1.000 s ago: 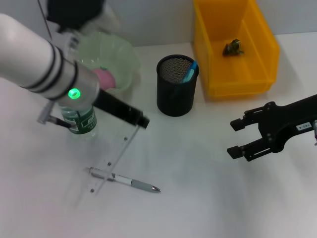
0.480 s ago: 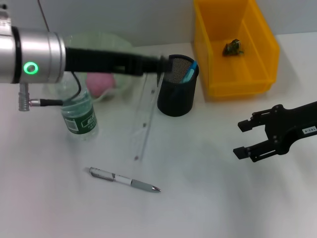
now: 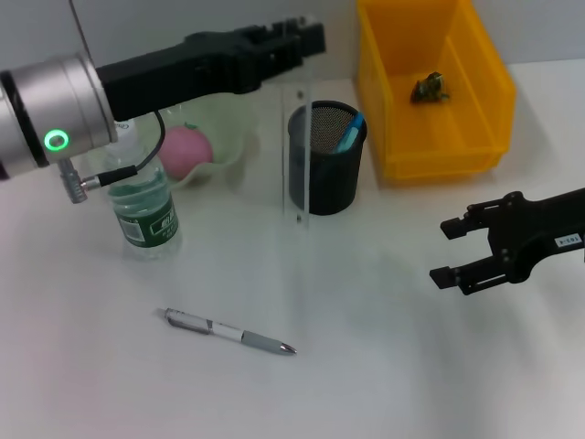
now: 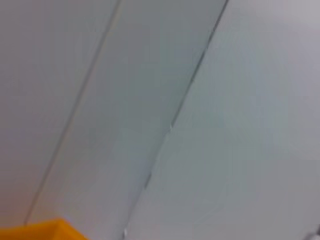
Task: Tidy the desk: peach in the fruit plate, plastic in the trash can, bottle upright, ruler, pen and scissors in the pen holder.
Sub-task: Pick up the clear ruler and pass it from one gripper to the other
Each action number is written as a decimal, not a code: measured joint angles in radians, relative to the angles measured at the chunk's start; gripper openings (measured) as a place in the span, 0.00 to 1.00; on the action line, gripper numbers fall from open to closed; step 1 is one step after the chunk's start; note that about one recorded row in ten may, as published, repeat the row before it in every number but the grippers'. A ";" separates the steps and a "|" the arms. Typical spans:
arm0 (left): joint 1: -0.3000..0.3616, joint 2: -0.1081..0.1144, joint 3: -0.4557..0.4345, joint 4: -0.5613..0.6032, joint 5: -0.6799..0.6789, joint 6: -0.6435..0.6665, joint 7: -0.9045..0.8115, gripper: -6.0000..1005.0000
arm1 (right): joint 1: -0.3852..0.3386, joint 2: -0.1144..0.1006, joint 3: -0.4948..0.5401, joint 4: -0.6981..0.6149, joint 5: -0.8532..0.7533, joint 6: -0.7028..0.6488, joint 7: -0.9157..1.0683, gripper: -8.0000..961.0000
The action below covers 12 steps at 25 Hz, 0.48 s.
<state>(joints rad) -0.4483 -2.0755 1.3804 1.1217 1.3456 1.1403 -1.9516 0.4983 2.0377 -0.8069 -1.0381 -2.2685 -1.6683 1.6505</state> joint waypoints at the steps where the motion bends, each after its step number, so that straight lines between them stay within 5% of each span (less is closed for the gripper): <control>1: -0.002 0.000 0.001 -0.040 -0.050 -0.003 0.060 0.41 | -0.002 0.001 0.000 0.000 0.001 0.006 -0.001 0.83; 6: -0.003 -0.002 0.052 -0.186 -0.267 -0.009 0.346 0.41 | -0.010 0.019 0.001 0.001 0.004 0.050 -0.012 0.83; 12: 0.015 -0.003 0.224 -0.312 -0.585 -0.033 0.714 0.42 | -0.031 0.041 0.002 0.009 0.056 0.092 -0.050 0.83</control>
<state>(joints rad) -0.4328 -2.0786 1.6039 0.8101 0.7608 1.1069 -1.2377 0.4677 2.0790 -0.8053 -1.0289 -2.2130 -1.5761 1.6005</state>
